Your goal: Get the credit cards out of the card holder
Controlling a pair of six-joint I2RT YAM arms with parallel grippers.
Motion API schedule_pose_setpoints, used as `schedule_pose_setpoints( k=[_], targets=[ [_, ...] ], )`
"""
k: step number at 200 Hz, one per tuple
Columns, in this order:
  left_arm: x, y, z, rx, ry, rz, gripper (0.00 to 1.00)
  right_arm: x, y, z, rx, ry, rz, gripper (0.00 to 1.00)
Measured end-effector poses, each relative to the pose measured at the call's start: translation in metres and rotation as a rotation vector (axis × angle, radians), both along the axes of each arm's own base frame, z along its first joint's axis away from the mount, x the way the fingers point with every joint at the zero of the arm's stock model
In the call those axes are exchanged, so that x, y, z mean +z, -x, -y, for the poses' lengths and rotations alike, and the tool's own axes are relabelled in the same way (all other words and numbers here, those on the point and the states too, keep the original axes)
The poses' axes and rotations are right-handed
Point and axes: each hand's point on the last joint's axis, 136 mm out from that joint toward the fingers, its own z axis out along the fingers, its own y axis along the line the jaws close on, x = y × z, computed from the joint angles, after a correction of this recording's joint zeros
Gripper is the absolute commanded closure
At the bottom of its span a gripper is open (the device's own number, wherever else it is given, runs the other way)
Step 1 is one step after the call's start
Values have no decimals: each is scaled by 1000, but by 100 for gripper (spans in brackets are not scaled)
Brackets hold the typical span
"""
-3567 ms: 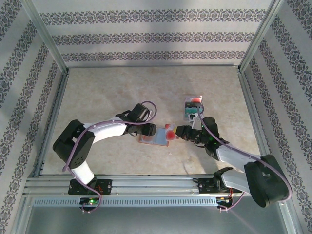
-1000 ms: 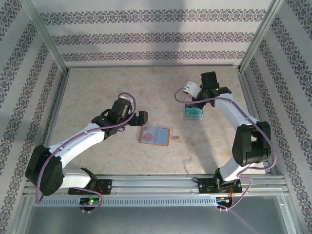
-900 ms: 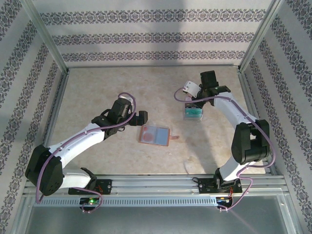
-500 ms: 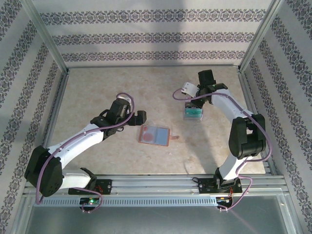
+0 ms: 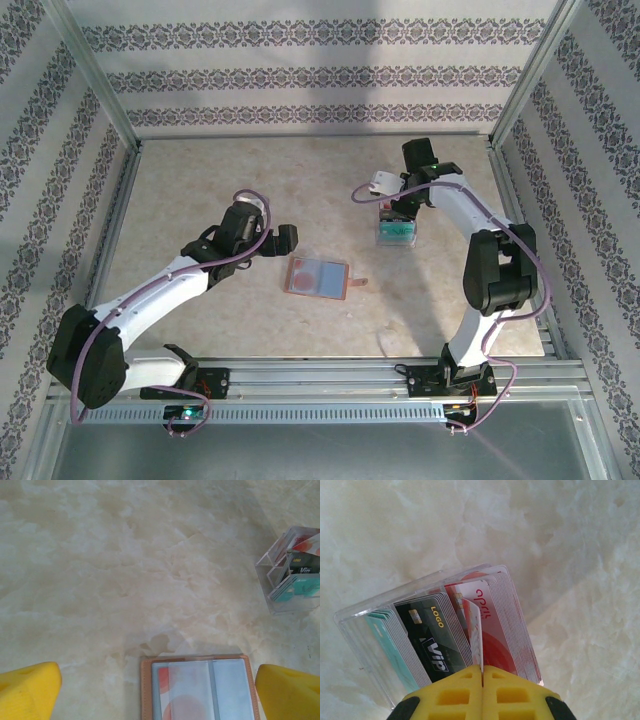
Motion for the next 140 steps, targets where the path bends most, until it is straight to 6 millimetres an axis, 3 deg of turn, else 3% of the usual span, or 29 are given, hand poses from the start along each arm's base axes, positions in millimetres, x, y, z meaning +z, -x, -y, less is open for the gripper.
schedule_pose_setpoints(
  k=[80,140],
  targets=[
    [6,-1,-4,10,11,14,1,-3,-16,-1,59,43,-9,100],
    [6,0,-3,4,15,12,1,10,-24,-2,75,28,16,100]
  ],
)
